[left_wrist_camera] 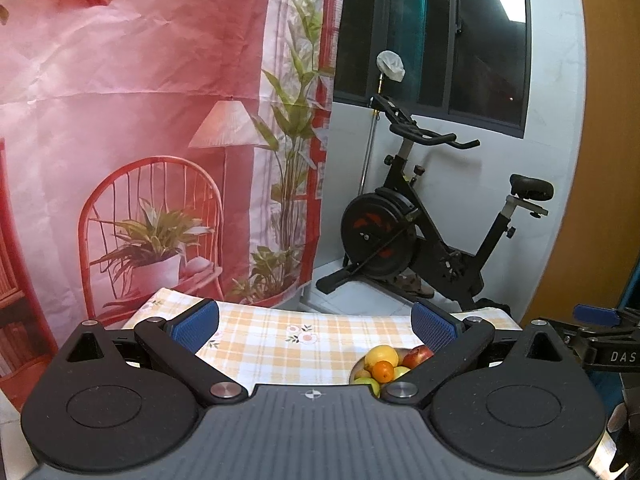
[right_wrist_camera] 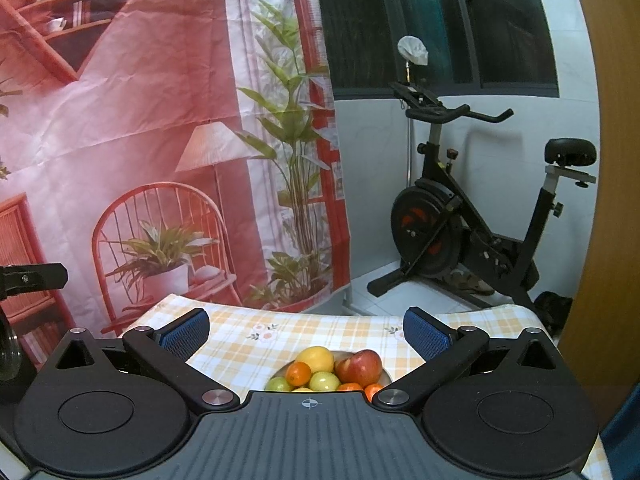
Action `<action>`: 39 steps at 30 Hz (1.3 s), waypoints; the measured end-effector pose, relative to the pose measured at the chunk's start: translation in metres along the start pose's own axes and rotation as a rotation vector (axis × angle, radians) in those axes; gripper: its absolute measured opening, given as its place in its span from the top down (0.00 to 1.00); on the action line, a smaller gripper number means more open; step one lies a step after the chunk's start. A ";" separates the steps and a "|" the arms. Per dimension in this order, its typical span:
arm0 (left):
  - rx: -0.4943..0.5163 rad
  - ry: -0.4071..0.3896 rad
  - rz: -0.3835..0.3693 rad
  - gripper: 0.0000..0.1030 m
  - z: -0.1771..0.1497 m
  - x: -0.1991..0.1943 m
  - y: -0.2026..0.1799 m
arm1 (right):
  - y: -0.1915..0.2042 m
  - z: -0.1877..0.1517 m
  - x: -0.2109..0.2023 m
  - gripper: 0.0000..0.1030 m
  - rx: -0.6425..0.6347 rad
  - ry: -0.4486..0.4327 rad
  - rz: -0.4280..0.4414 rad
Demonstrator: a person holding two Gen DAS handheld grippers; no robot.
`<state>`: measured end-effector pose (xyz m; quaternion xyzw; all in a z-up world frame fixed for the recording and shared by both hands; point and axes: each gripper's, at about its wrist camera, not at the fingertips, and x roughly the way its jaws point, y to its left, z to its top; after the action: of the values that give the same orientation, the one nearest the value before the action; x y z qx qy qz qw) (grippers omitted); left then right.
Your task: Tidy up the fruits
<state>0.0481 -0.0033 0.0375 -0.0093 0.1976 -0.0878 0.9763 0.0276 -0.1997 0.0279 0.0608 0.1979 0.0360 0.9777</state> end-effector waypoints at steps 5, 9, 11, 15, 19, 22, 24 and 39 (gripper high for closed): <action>0.006 0.004 0.009 0.00 -0.002 -0.003 -0.001 | 0.001 0.000 -0.001 0.00 0.000 0.001 -0.001; 0.016 0.007 0.017 0.00 -0.003 -0.006 -0.003 | 0.000 0.000 0.000 0.00 0.000 0.000 -0.001; 0.021 0.010 0.021 0.00 -0.004 -0.007 -0.004 | 0.001 -0.002 -0.001 0.00 0.002 0.000 -0.004; 0.032 0.017 0.022 0.00 -0.003 -0.006 -0.004 | 0.001 -0.001 -0.001 0.00 0.001 0.000 -0.004; 0.040 0.020 0.021 0.00 -0.003 -0.005 -0.004 | -0.004 -0.007 -0.008 0.00 0.007 -0.005 -0.010; 0.041 0.022 0.019 0.00 -0.002 -0.005 -0.004 | -0.006 -0.008 -0.010 0.00 0.010 -0.005 -0.012; 0.041 0.022 0.019 0.00 -0.002 -0.004 -0.004 | -0.008 -0.007 -0.011 0.00 0.010 -0.005 -0.015; 0.032 0.020 0.021 0.00 -0.001 -0.006 -0.003 | -0.009 0.000 -0.008 0.00 0.010 -0.003 -0.022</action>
<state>0.0417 -0.0052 0.0386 0.0093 0.2062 -0.0810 0.9751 0.0204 -0.2094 0.0296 0.0637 0.1974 0.0240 0.9779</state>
